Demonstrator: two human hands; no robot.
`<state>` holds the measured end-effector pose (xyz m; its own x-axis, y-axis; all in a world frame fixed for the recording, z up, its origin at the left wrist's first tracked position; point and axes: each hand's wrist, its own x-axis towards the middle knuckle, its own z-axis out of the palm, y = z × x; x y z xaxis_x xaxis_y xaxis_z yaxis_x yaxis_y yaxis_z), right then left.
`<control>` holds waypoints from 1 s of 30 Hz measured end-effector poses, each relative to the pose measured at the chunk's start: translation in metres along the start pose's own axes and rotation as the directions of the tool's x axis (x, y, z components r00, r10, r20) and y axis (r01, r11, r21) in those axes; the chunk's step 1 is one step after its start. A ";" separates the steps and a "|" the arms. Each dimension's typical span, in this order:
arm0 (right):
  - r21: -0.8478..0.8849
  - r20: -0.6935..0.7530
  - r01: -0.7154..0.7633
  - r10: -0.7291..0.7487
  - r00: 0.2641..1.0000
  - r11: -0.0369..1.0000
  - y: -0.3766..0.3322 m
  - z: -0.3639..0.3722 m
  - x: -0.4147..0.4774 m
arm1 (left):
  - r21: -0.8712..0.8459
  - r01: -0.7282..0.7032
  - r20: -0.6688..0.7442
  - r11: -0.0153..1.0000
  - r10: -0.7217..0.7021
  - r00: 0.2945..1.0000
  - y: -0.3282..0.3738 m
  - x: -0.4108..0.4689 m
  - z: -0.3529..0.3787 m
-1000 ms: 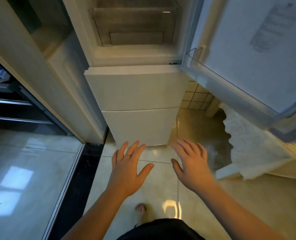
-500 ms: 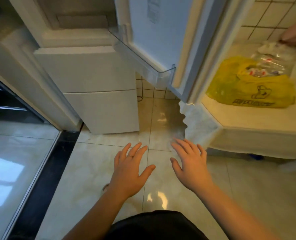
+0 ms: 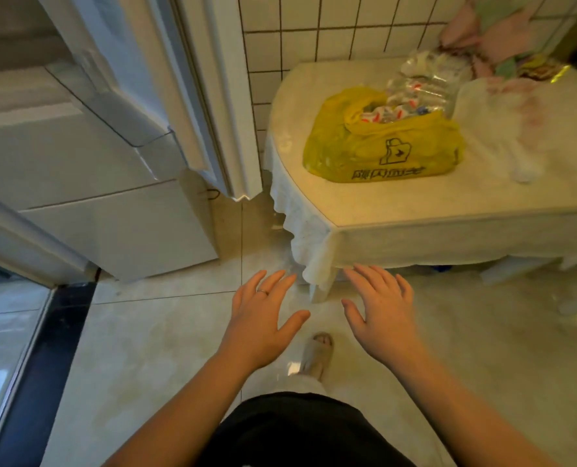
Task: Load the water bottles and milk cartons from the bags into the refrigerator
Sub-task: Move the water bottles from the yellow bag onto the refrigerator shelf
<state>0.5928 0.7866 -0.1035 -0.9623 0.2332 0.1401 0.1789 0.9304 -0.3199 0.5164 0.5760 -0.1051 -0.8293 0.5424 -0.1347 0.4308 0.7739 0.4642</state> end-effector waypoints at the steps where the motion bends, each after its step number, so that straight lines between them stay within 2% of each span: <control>1: -0.015 -0.007 -0.011 0.010 1.000 1.000 0.013 -0.002 0.007 | 0.003 -0.026 0.010 1.000 0.026 1.000 0.009 0.015 0.004; 11: -0.084 -0.018 -0.132 0.131 0.991 0.988 0.153 -0.051 0.113 | -0.053 -0.180 0.015 0.982 0.181 0.983 0.106 0.196 0.034; 17: -0.052 -0.070 -0.164 0.160 0.985 0.985 0.223 -0.074 0.174 | -0.087 -0.186 0.019 0.979 0.188 0.982 0.156 0.283 0.040; 24: -0.028 -0.097 -0.197 0.194 0.976 0.980 0.293 -0.082 0.231 | -0.071 -0.175 0.010 0.982 0.176 0.984 0.188 0.345 0.045; 30: 0.012 -0.105 -0.166 0.167 0.980 0.986 0.352 -0.097 0.299 | -0.109 -0.171 -0.121 0.979 0.157 0.980 0.223 0.407 0.049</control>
<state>0.3879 1.2114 -0.0837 -0.8921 0.4135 0.1823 0.3340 0.8751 -0.3503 0.2929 0.9856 -0.0994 -0.7881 0.6137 0.0474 0.5245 0.6294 0.5733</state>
